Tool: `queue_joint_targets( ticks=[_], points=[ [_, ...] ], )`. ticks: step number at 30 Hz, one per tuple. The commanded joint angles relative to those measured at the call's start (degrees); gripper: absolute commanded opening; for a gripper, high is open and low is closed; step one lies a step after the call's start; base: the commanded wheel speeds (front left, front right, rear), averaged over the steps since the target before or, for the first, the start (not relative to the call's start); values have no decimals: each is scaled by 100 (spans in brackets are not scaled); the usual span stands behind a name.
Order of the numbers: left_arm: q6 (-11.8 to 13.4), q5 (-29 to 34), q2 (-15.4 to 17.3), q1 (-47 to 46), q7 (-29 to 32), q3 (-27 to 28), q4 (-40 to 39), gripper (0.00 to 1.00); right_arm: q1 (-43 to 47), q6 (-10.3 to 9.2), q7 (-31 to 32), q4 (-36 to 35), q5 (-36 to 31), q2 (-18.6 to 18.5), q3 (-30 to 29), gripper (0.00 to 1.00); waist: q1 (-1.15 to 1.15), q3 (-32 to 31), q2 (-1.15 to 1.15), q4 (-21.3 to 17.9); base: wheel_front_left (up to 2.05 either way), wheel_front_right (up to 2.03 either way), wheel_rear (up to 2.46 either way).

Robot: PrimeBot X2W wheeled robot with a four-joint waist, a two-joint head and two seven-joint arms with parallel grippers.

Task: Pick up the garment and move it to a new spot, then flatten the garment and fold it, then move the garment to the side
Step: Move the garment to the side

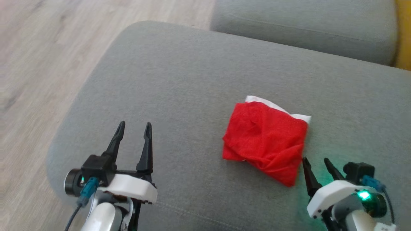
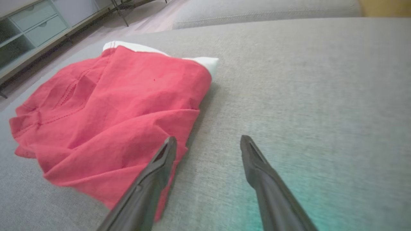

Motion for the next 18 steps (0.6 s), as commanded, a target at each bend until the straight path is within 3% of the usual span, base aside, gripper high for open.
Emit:
queue_joint_targets(
  ticks=[1, 9, 12, 18],
  points=[
    [-21, 57, -7, -352, -64, 191, -157, 100, -324, -5, -106, 24, 53, -39, 172, 100, 0, 77, 0, 198, 0, 0, 0],
    [-146, 184, -103, -385, -69, 229, -249, 100, -878, -5, -164, 1292, 252, -39, 269, 100, 0, 190, 0, 395, 0, 0, 0],
    [-184, 228, -137, -366, -70, 263, -262, 100, -996, -5, -133, 1568, 360, -39, 413, 0, 0, 206, 0, 381, 0, 0, 0],
    [-224, 327, -224, -315, -70, 352, -299, 100, -1257, -5, -235, 1739, 295, -39, 699, 0, 0, 230, 0, 131, 0, 0, 0]
  ],
)
